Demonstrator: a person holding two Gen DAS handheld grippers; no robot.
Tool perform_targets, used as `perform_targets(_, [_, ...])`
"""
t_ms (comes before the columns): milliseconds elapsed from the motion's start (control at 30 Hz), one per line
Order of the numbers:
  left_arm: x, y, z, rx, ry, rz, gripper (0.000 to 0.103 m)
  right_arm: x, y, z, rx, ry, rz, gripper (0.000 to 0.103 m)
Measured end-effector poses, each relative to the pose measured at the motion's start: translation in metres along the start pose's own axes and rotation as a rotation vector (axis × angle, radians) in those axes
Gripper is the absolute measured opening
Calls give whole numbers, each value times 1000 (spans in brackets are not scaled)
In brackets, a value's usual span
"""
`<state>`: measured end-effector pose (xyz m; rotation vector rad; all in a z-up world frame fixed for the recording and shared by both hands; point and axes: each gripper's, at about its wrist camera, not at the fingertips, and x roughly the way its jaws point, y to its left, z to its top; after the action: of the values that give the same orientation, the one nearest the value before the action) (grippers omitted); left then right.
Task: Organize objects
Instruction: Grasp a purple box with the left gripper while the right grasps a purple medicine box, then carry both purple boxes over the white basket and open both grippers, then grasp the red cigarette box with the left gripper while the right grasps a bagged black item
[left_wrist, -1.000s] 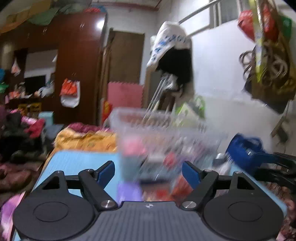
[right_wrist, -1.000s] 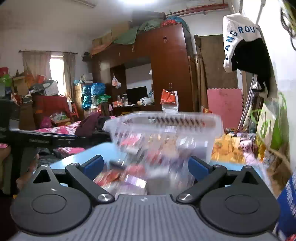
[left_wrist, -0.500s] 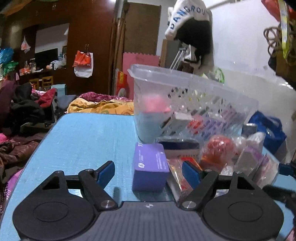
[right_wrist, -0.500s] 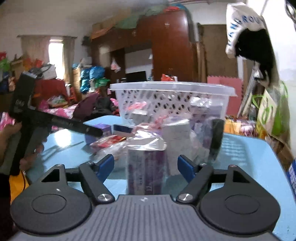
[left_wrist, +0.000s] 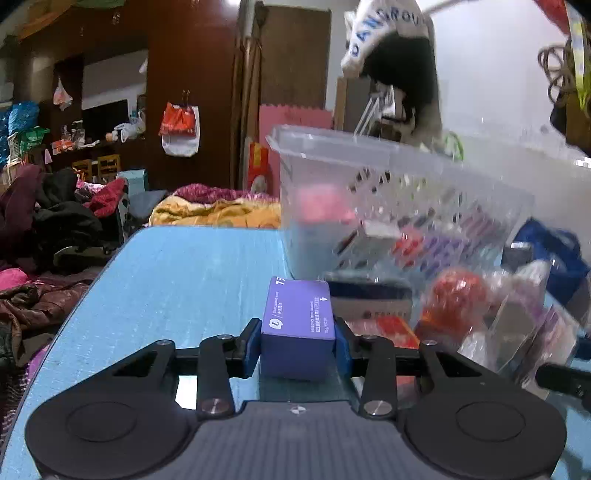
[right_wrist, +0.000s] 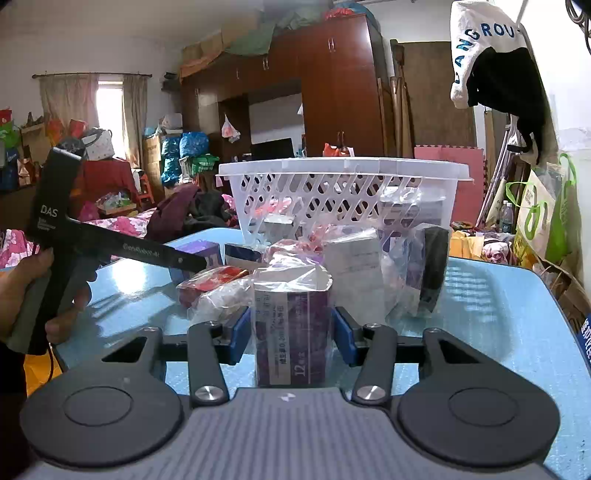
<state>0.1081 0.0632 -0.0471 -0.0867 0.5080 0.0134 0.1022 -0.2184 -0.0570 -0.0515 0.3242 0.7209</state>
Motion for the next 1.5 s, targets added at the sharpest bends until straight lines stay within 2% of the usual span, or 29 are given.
perform_targets(200, [-18, -2, -6, 22, -124, -34, 44, -7, -3, 3, 27, -45, 36, 51])
perform_targets(367, [-24, 0, -6, 7, -170, -61, 44, -19, -5, 13, 26, -92, 19, 51])
perform_targets(433, [-27, 4, -3, -32, -174, -84, 44, -25, -6, 19, 22, -111, 22, 51])
perform_targets(500, [-28, 13, 3, -134, -135, -184, 44, -29, -5, 30, -3, -128, 2, 51])
perform_targets(533, [-30, 14, 8, -157, -137, -237, 44, -31, -5, 39, -16, -144, -19, 51])
perform_targets(567, [-34, 12, 16, -159, -150, -253, 44, -32, -5, 48, -25, -159, -41, 51])
perform_targets(700, [-44, -4, 65, -131, -218, -260, 44, -17, -5, 98, -75, -196, -119, 51])
perform_targets(733, [-40, -11, 81, -120, -225, -247, 44, -8, -7, 113, -83, -197, -134, 51])
perform_targets(800, [-22, -26, 111, -100, -235, -175, 44, 16, -10, 137, -100, -164, -151, 51])
perform_targets(833, [-6, -31, 124, -112, -207, -154, 44, 27, -12, 144, -104, -148, -158, 51])
perform_targets(900, [30, -36, 146, -147, -112, -185, 44, 57, -22, 158, -98, -109, -209, 51])
perform_targets(967, [54, -40, 155, -173, -72, -193, 45, 80, -32, 161, -83, -61, -208, 52])
perform_targets(1000, [63, -44, 156, -170, -52, -190, 46, 89, -37, 160, -76, -31, -193, 52])
perform_targets(1033, [68, -48, 155, -153, -35, -193, 52, 95, -39, 157, -71, -9, -177, 53])
perform_targets(1100, [69, -55, 152, -106, -25, -206, 64, 100, -39, 153, -80, 8, -174, 67])
perform_targets(1133, [64, -56, 149, -92, -40, -195, 66, 95, -37, 150, -88, -3, -186, 81])
perform_targets(1167, [56, -57, 145, -83, -64, -177, 67, 86, -35, 147, -94, -30, -193, 91])
perform_targets(1233, [38, -57, 140, -72, -116, -153, 69, 65, -34, 143, -87, -66, -178, 97])
perform_targets(1300, [15, -52, 129, -64, -142, -171, 73, 36, -33, 135, -69, -106, -144, 101])
perform_targets(1400, [-16, -39, 93, -46, -135, -162, 82, 4, -39, 108, -69, -153, -128, 103])
perform_targets(1500, [-19, -36, 51, 40, -74, -142, 82, 2, -49, 70, -41, -70, -171, 103])
